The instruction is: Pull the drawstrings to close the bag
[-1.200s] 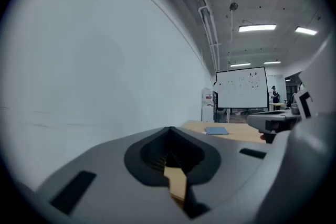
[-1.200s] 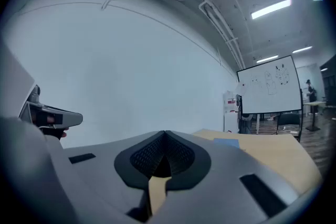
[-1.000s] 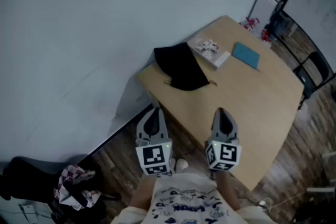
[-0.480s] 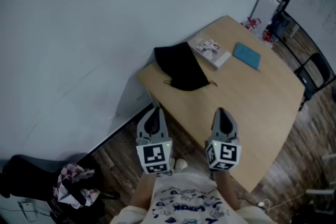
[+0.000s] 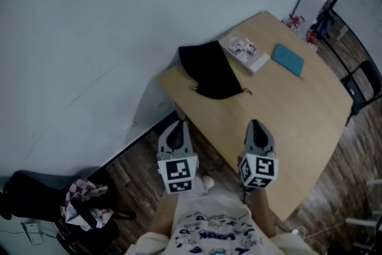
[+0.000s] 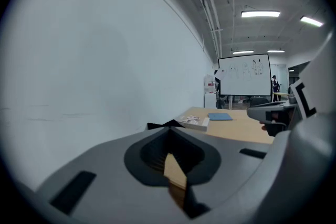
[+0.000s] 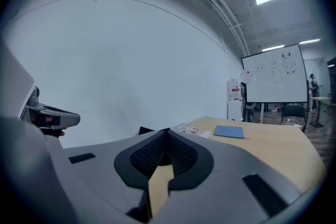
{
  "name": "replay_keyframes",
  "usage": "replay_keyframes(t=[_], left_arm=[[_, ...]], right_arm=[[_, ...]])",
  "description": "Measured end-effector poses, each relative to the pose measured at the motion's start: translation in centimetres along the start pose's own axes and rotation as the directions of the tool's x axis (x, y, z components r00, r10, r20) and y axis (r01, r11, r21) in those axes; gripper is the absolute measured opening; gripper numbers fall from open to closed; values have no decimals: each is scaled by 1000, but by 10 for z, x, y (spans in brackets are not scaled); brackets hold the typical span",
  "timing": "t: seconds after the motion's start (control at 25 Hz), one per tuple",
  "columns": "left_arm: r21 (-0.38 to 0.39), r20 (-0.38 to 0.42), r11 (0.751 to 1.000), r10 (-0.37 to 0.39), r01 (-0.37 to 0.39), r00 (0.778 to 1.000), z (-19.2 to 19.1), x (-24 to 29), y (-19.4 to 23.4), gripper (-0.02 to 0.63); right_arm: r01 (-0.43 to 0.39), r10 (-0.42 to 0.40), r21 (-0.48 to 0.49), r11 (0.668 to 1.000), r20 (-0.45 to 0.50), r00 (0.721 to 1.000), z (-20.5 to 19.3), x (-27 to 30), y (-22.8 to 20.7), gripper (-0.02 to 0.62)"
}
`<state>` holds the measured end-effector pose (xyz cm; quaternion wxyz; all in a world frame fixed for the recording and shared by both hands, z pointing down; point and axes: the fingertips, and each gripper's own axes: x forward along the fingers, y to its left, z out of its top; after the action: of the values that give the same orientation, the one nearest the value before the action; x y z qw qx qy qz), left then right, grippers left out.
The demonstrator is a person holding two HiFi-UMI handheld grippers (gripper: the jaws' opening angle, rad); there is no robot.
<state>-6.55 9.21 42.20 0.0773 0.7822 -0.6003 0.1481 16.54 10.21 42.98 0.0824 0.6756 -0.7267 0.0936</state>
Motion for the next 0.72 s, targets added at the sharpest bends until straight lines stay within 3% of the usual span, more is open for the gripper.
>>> replay_keyframes(t=[0.44, 0.72], left_arm=[[19, -123, 999, -39, 42, 992, -20, 91, 19, -2], [83, -247, 985, -125, 149, 961, -43, 166, 26, -2]], right_arm=[[56, -54, 10, 998, -125, 991, -23, 82, -22, 2], [125, -125, -15, 992, -225, 966, -37, 145, -41, 2]])
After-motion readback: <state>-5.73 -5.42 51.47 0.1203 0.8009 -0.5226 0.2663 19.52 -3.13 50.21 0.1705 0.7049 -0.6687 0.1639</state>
